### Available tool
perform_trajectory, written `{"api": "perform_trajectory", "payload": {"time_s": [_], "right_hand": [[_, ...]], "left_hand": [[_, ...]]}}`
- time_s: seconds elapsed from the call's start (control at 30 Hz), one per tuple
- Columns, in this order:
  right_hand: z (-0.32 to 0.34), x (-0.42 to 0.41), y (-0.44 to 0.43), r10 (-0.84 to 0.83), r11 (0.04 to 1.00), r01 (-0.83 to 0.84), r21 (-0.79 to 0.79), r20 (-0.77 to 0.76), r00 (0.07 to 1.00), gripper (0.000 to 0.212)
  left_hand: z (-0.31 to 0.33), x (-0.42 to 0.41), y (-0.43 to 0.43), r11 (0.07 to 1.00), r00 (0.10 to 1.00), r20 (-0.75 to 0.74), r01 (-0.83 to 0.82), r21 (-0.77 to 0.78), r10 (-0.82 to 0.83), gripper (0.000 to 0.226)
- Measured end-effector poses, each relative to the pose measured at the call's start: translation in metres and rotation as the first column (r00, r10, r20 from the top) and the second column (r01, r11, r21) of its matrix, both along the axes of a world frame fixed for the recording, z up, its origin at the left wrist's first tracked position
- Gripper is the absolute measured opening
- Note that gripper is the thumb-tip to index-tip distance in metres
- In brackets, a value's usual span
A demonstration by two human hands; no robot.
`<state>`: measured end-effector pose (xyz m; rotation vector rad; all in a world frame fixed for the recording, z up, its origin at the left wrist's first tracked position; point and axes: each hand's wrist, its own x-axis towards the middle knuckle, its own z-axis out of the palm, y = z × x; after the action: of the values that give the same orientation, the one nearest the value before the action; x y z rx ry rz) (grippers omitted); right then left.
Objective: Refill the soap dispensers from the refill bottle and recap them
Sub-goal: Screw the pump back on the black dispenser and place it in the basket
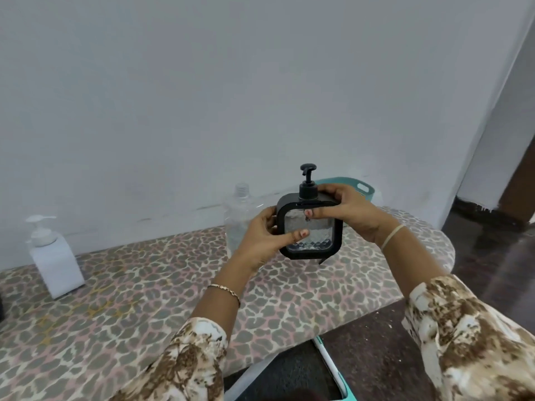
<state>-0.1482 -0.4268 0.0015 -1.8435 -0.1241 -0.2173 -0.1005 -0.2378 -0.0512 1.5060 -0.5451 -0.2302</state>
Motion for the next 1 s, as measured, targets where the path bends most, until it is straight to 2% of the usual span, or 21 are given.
{"api": "perform_trajectory", "payload": {"time_s": [0.17, 0.37, 0.47, 0.63, 0.87, 1.0], "right_hand": [[-0.003, 0.019, -0.031, -0.201, 0.978, 0.196, 0.068, 0.072, 0.977, 0.035], [0.008, 0.057, -0.068, -0.407, 0.913, 0.402, 0.068, 0.137, 0.903, 0.04], [0.012, 0.079, -0.091, -0.489, 0.872, 0.488, 0.05, 0.155, 0.858, 0.042], [0.008, 0.115, -0.123, -0.641, 0.764, 0.644, 0.037, 0.155, 0.752, 0.046], [-0.012, 0.161, -0.156, -0.728, 0.677, 0.736, -0.031, 0.12, 0.675, 0.052], [-0.034, 0.179, -0.166, -0.739, 0.655, 0.741, -0.152, 0.078, 0.669, 0.055]], "left_hand": [[-0.001, 0.024, -0.05, 0.995, 0.994, 0.069, -0.091, 0.04, 0.088, 0.068], [0.002, 0.055, -0.098, 0.987, 0.99, 0.063, -0.128, 0.092, 0.123, 0.059], [-0.009, 0.068, -0.113, 0.968, 0.988, 0.11, -0.13, 0.215, 0.108, 0.059], [-0.036, 0.092, -0.135, 0.913, 0.958, 0.276, -0.182, 0.365, 0.08, 0.065], [-0.057, 0.11, -0.163, 0.847, 0.914, 0.402, -0.167, 0.504, -0.059, 0.072], [-0.068, 0.107, -0.168, 0.829, 0.878, 0.478, -0.269, 0.49, 0.002, 0.068]]}}
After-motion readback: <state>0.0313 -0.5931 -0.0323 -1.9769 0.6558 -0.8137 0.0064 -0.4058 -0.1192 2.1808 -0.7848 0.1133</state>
